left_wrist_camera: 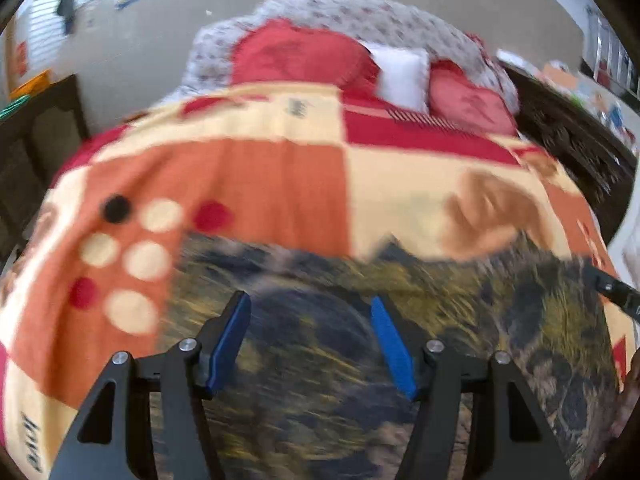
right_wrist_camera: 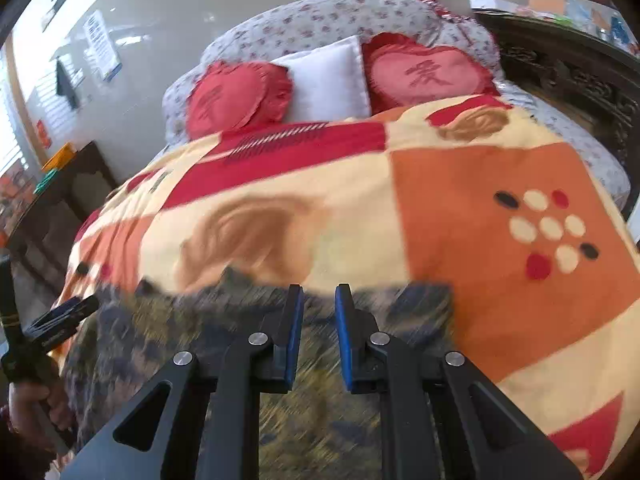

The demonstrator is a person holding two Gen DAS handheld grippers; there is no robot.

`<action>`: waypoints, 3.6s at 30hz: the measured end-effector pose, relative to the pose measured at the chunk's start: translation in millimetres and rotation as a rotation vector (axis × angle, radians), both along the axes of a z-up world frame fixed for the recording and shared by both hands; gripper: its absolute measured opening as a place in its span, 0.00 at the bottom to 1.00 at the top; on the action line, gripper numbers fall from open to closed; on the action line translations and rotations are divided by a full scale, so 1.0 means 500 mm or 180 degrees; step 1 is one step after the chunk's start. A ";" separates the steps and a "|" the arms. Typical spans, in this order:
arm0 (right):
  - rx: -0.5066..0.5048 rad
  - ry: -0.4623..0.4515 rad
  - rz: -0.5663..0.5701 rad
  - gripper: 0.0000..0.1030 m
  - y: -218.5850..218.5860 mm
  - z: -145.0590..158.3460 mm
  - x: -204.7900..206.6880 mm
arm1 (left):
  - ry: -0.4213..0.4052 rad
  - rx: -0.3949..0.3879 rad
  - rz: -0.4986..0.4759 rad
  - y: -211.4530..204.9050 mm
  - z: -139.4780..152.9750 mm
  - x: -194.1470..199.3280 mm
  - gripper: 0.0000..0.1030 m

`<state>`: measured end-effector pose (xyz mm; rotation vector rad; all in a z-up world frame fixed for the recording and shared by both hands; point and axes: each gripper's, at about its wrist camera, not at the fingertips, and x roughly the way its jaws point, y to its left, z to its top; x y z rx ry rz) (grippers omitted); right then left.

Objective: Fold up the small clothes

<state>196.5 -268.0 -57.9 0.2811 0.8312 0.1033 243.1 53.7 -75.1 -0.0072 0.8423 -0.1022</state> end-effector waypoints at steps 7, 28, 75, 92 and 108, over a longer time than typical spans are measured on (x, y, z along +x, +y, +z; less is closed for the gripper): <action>-0.0522 0.0130 -0.0065 0.33 0.070 -0.091 0.016 | 0.0136 -0.0108 0.0062 -0.015 -0.060 0.005 0.69; -0.0831 0.0038 -0.0114 0.34 0.100 -0.095 0.009 | 0.0144 0.0021 0.0097 -0.029 -0.069 0.023 0.74; -0.2122 0.0028 -0.0314 0.48 0.187 -0.102 0.017 | 0.0104 -0.0224 0.0122 -0.017 -0.068 0.023 0.77; -0.2096 0.0031 -0.0333 0.49 0.190 -0.102 0.016 | 0.0104 -0.0266 0.0113 -0.013 -0.064 0.017 0.79; -0.1910 0.0021 -0.0324 0.49 0.168 -0.102 0.020 | 0.0157 -0.0172 0.0083 -0.026 -0.070 0.024 0.85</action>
